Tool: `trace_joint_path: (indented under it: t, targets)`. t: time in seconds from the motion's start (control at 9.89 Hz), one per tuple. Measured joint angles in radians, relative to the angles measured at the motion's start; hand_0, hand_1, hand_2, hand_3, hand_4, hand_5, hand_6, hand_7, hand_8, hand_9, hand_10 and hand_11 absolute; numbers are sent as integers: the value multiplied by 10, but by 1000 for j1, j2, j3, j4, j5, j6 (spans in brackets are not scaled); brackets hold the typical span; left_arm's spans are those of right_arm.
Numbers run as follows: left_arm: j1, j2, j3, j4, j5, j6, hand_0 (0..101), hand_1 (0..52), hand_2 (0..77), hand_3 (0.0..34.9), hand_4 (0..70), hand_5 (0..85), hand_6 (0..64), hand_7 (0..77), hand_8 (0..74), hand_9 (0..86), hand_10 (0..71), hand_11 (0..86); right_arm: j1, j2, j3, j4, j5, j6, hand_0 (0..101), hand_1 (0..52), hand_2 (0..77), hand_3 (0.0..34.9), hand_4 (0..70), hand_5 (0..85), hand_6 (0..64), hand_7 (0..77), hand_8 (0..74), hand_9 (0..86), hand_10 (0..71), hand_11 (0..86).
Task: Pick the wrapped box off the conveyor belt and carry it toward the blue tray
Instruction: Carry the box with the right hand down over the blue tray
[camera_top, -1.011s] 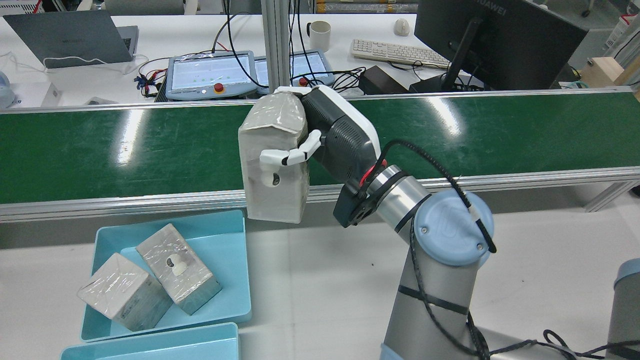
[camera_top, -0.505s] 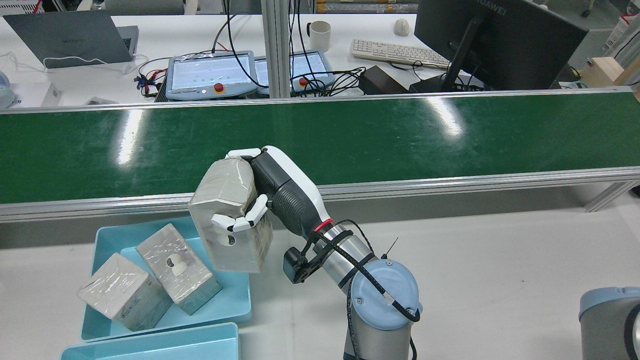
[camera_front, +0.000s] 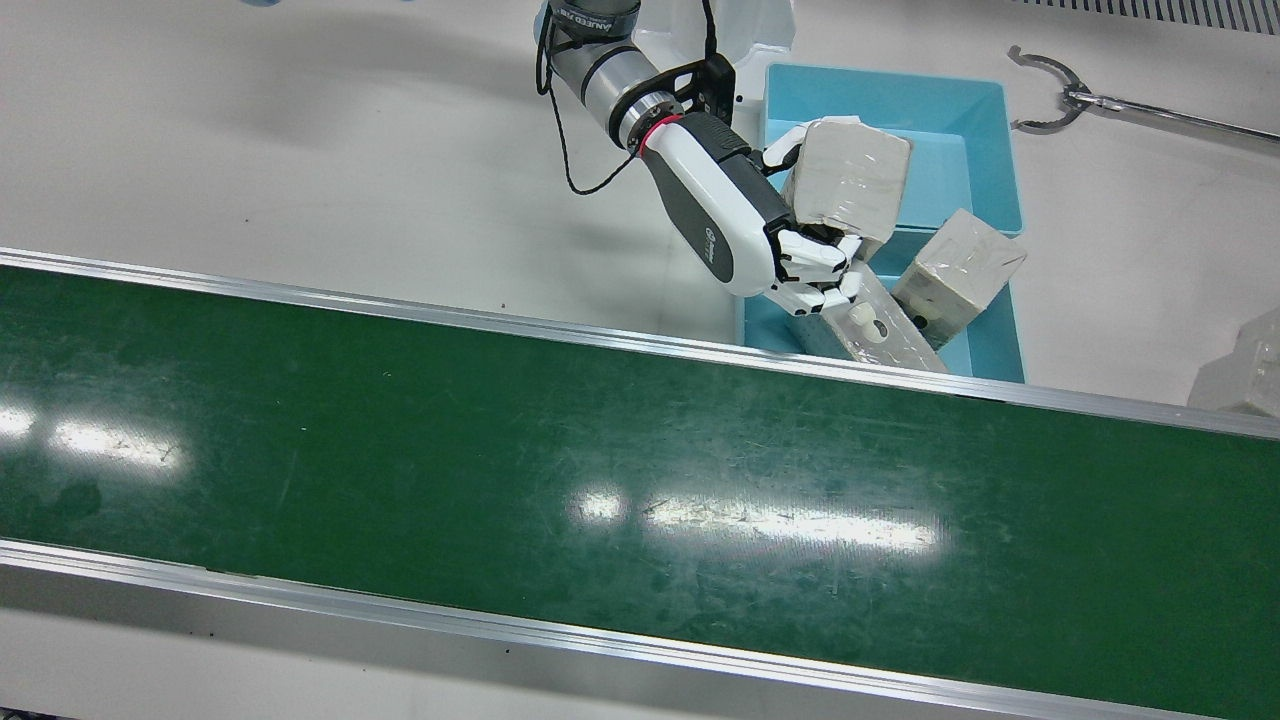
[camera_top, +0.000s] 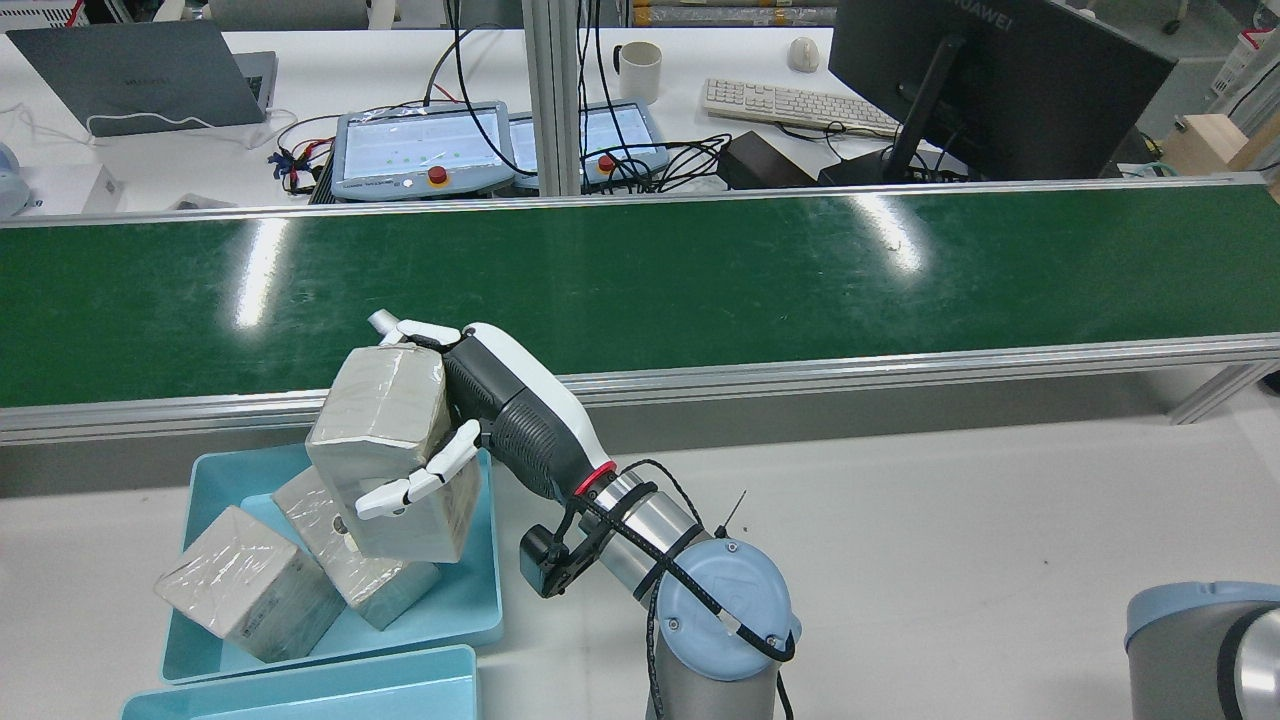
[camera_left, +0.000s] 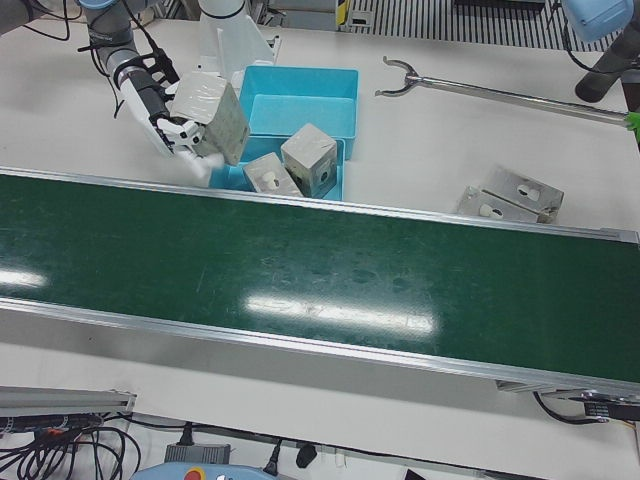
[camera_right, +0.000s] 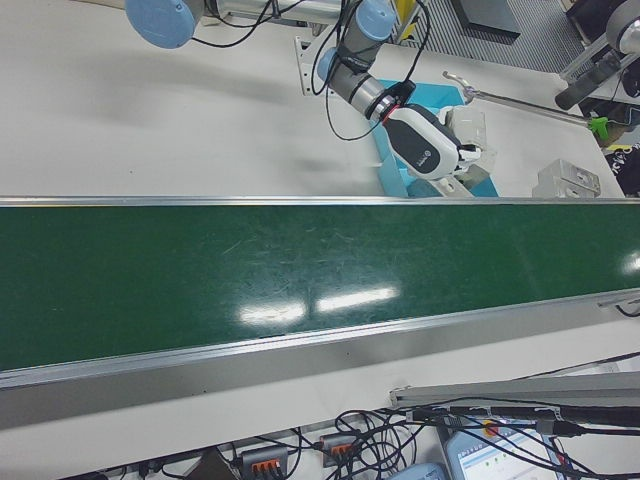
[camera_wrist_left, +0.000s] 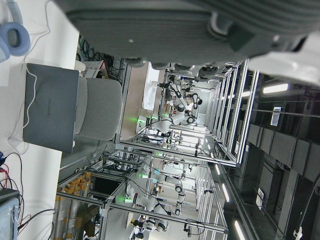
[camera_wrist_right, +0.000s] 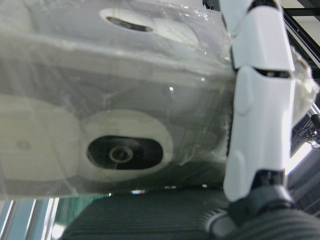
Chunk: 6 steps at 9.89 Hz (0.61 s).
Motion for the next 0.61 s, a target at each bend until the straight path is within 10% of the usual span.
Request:
trace_joint_path:
  t: [0.1, 0.2, 0.3, 0.51, 0.61]
  targets:
    - [0, 0, 0, 0, 0, 0, 0, 0, 11, 0, 0, 11, 0, 5, 5, 0, 5, 0, -1, 7, -2, 0, -7, 0, 510, 22, 480, 68, 251, 774, 393, 774, 22, 0, 65, 82]
    - [0, 0, 0, 0, 0, 0, 0, 0, 11, 0, 0, 11, 0, 5, 5, 0, 5, 0, -2, 15, -2, 0, -19, 1, 476, 147, 202, 93, 120, 774, 322, 774, 0, 5, 0, 22]
    - [0, 0, 0, 0, 0, 0, 0, 0, 11, 0, 0, 11, 0, 5, 5, 0, 5, 0, -2, 21, 1, -1, -31, 3, 463, 131, 98, 190, 65, 0, 180, 289, 0, 11, 0, 5]
    - [0, 0, 0, 0, 0, 0, 0, 0, 11, 0, 0, 11, 0, 5, 5, 0, 5, 0, -1, 21, 9, -8, -45, 21, 463, 131, 98, 190, 65, 0, 180, 289, 0, 11, 0, 5]
    - [0, 0, 0, 0, 0, 0, 0, 0, 11, 0, 0, 11, 0, 5, 5, 0, 5, 0, 4, 20, 16, -11, -54, 34, 467, 104, 38, 290, 82, 153, 0, 218, 0, 44, 0, 5]
